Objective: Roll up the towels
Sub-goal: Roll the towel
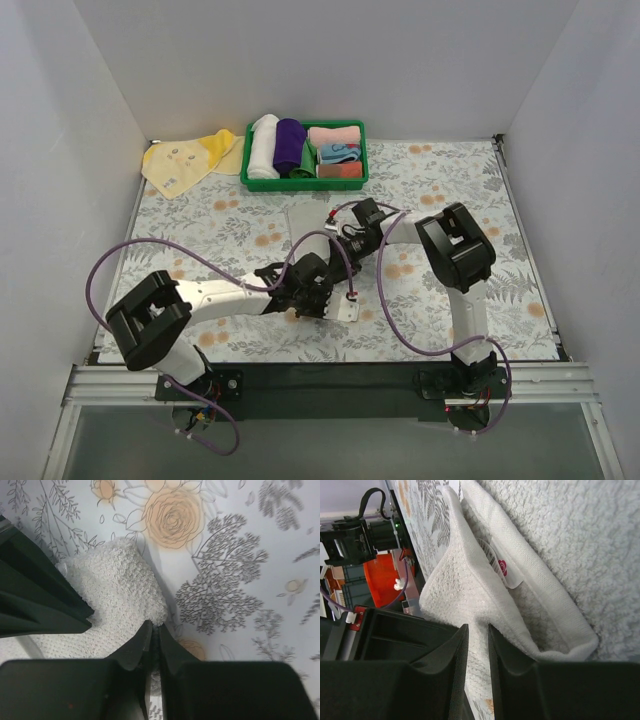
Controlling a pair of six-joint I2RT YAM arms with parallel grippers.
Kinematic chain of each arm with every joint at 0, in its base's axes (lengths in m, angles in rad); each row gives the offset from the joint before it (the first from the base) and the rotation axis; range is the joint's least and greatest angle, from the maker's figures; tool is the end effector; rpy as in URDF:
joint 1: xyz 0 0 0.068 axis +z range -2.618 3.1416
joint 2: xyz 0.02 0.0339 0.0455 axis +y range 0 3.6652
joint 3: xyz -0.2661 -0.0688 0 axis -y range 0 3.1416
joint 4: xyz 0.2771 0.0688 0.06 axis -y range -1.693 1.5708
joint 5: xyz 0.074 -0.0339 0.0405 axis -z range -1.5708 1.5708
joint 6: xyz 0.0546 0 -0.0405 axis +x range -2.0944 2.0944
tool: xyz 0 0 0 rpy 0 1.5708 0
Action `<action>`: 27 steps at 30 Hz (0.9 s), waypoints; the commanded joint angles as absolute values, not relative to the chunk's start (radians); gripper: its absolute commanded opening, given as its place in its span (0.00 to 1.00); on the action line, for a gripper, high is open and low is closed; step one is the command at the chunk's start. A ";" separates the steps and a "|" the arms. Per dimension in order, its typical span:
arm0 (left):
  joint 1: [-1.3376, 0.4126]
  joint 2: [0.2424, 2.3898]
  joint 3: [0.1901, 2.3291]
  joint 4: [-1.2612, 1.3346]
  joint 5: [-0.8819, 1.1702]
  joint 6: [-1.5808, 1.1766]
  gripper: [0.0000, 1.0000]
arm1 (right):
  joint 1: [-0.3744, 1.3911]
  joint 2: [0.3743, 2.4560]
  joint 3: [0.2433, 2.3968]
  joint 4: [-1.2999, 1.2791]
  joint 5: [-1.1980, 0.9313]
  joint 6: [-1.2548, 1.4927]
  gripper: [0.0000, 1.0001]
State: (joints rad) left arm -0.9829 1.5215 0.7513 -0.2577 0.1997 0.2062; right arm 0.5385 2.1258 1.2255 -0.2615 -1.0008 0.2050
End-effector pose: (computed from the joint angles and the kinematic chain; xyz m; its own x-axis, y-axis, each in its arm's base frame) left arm 0.1648 -0.2668 0.1202 -0.2862 0.7912 -0.5404 0.9512 0.3027 -0.0605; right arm 0.3375 0.2551 0.0649 -0.8860 -0.4013 -0.2321 -0.3920 0.3812 0.8372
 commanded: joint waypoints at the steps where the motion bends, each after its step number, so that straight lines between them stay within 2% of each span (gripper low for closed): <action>1: -0.945 1.474 0.810 -0.405 0.386 0.115 0.02 | 0.546 2.114 1.174 -0.310 -0.874 0.124 0.26; 9: -0.755 1.538 0.958 -0.488 0.613 0.077 0.00 | 0.561 2.082 1.176 -0.351 -0.876 0.061 0.26; 19: -0.733 1.556 0.996 -0.554 0.704 0.121 0.01 | 0.523 2.020 1.457 -0.498 -0.853 0.009 0.27; 27: -0.730 1.566 1.009 -0.565 0.696 0.123 0.02 | 0.515 2.141 1.552 -0.511 -0.802 0.005 0.27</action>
